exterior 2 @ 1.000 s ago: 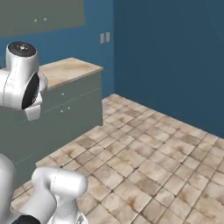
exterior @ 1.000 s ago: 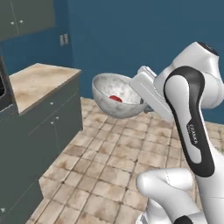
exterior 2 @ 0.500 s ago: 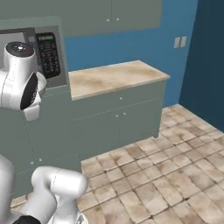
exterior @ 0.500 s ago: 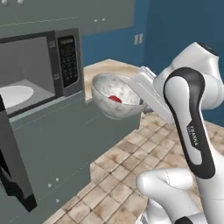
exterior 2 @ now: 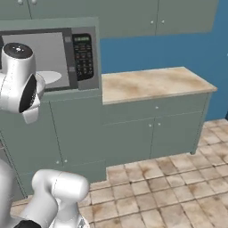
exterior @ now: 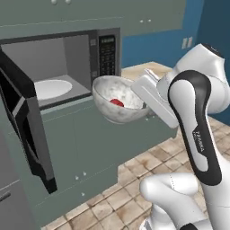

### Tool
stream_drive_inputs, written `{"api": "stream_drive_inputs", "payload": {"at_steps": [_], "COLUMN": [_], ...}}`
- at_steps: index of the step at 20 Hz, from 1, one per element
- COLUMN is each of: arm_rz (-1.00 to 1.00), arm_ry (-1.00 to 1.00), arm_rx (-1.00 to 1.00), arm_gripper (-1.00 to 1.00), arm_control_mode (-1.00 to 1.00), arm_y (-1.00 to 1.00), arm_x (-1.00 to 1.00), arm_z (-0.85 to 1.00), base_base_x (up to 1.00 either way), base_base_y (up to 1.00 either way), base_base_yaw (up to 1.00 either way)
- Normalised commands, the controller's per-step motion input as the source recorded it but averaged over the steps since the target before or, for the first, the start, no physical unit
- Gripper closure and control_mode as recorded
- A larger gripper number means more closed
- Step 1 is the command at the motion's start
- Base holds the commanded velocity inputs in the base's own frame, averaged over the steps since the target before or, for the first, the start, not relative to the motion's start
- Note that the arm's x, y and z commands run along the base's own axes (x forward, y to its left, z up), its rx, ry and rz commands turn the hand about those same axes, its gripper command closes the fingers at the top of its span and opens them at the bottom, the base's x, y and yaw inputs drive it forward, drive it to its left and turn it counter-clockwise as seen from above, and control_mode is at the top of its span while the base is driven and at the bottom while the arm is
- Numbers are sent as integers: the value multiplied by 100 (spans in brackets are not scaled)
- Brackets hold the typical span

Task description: Pick the bell pepper from the sink and place it in the bowl. Then pick the bowl and place it in the microwave. Then close the microwave door and press the start button.

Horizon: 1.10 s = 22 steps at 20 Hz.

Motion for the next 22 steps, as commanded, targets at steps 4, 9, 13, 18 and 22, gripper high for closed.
{"api": "stream_drive_inputs", "payload": {"at_steps": [4, 9, 13, 18, 22], "arm_rz": [0, 0, 0, 0, 0], "arm_ry": [0, 0, 0, 0, 0], "arm_rx": [0, 0, 0, 0, 0], "arm_gripper": [100, 100, 100, 100, 100], "arm_control_mode": [100, 100, 100, 100, 100], "arm_y": [0, 0, 0, 0, 0], "arm_x": [0, 0, 0, 0, 0], "arm_z": [0, 0, 0, 0, 0], "base_base_x": [43, 49, 37, 47, 50], "base_base_y": [0, 0, -2, -15, -52], "base_base_yaw": [19, 31, 36, 37, 32]}}
